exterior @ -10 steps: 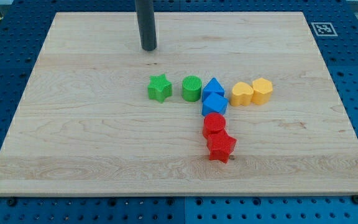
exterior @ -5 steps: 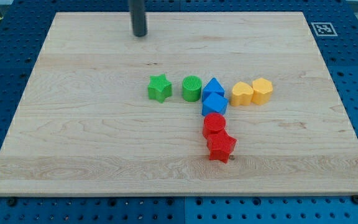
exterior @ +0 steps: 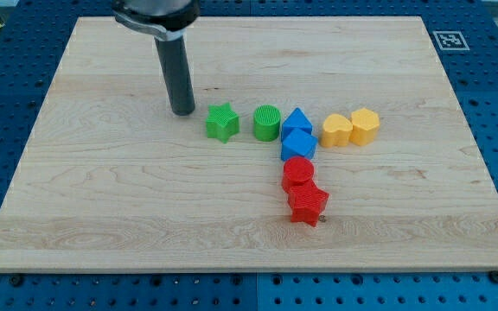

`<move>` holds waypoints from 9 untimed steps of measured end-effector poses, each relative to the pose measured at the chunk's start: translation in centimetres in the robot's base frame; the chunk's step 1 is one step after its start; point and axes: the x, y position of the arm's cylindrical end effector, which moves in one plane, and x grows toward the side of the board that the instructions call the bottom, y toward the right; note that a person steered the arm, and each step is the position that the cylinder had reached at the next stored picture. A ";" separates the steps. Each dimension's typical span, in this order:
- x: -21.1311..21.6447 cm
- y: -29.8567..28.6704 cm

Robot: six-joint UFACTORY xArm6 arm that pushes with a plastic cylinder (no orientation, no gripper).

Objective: Move your arm to the left of the red star

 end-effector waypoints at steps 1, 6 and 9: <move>2.2 -2.7; 11.6 5.7; 11.6 6.0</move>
